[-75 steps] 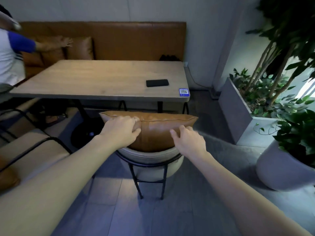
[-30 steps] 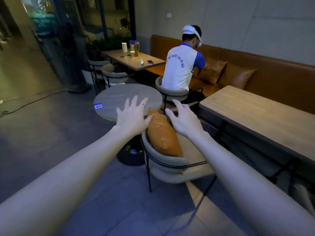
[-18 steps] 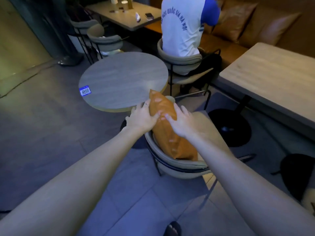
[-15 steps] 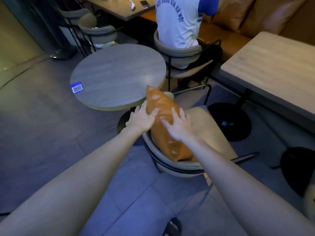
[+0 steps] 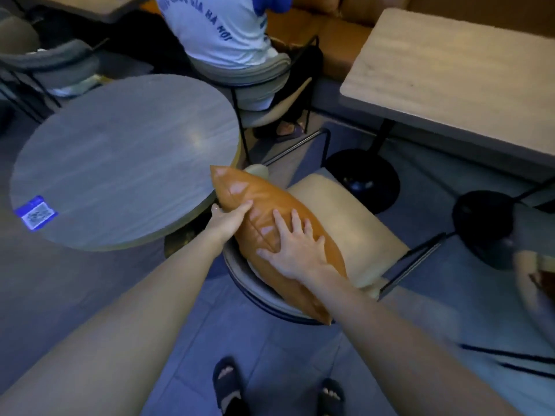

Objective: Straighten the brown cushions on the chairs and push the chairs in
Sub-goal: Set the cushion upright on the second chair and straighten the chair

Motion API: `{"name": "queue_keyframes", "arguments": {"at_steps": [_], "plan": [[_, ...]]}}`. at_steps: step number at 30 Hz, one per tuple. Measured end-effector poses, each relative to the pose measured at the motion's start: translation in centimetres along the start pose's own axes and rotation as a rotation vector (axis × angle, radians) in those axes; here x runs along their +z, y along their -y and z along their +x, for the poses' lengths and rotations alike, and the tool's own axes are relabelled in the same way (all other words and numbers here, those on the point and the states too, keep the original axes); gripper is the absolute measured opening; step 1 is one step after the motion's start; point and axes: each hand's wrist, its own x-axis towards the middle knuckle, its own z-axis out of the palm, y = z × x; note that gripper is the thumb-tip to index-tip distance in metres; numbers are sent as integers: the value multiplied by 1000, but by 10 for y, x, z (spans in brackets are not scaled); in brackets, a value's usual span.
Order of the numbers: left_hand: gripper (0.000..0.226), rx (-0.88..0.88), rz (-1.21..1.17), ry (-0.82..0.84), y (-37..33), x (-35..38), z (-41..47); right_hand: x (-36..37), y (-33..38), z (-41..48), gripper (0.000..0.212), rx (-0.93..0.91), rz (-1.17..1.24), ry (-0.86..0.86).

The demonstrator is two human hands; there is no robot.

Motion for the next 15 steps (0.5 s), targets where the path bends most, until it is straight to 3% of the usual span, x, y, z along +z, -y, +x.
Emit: {"name": "queue_keyframes", "arguments": {"at_steps": [5, 15], "plan": [[122, -31, -6, 97, -7, 4, 30, 14, 15, -6, 92, 92, -62, -143], [140, -57, 128, 255, 5, -9, 58, 37, 33, -7, 88, 217, -138, -268]]}}
